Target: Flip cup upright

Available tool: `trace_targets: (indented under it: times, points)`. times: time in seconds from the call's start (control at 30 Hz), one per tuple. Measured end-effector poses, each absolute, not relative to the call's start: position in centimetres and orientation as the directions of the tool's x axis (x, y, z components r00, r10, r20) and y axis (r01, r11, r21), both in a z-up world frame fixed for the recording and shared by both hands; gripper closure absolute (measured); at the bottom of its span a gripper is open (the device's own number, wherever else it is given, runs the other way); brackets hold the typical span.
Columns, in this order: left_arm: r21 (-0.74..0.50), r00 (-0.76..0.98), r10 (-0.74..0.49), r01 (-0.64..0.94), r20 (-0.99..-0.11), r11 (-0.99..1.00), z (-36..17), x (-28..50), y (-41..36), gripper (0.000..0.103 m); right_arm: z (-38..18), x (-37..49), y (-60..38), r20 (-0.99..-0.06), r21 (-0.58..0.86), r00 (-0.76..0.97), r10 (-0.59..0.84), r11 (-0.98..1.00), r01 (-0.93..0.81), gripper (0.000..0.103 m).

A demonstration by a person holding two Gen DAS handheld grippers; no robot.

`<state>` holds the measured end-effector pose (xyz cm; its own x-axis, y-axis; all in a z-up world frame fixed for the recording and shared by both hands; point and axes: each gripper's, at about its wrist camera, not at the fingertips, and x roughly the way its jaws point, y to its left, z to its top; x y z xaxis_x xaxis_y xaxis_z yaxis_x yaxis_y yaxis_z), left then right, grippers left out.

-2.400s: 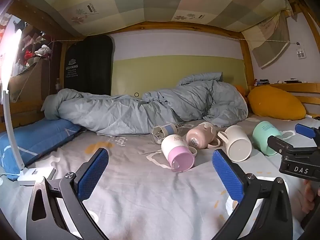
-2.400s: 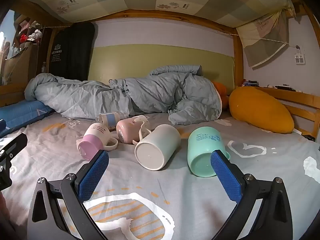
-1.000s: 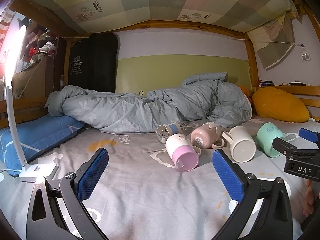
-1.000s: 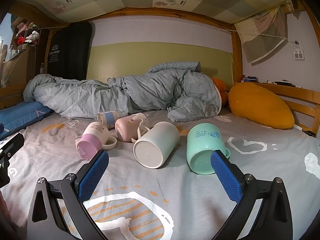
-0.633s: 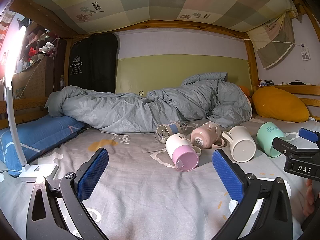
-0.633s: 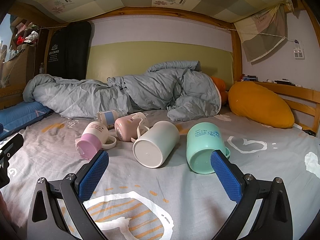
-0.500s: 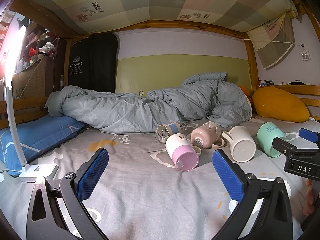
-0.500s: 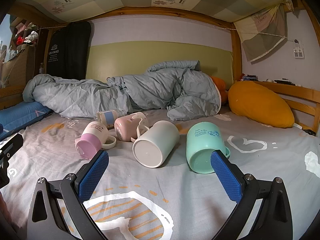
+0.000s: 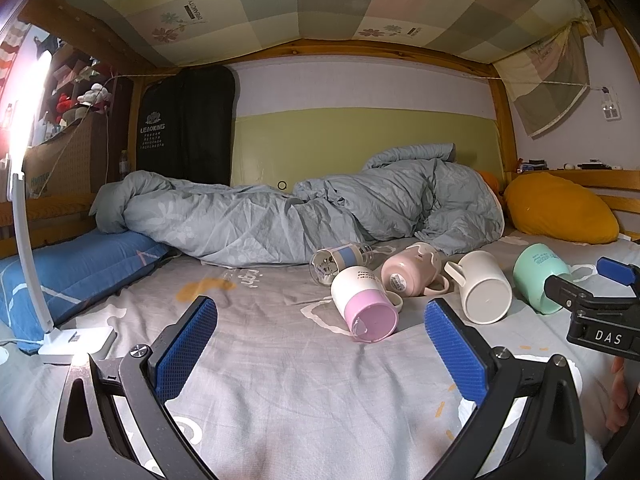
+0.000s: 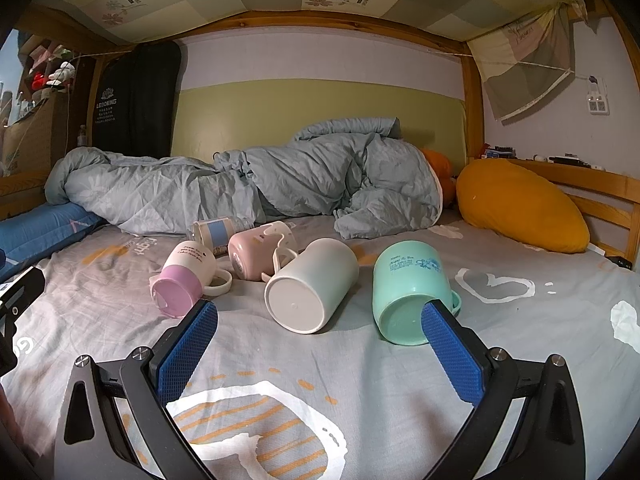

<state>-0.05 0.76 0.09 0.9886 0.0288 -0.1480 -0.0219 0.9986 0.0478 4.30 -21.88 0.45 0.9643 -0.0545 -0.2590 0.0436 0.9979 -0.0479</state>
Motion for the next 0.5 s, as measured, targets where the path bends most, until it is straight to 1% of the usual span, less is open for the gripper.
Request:
trace_targets:
  times: [0.5]
  points:
    - [0.04,0.988,0.029,-0.023,-0.153,0.999,0.04,0.01,0.68,0.0,0.26,4.33,-21.81,-0.263,-0.044,0.963,-0.054,0.998,0.044,0.0]
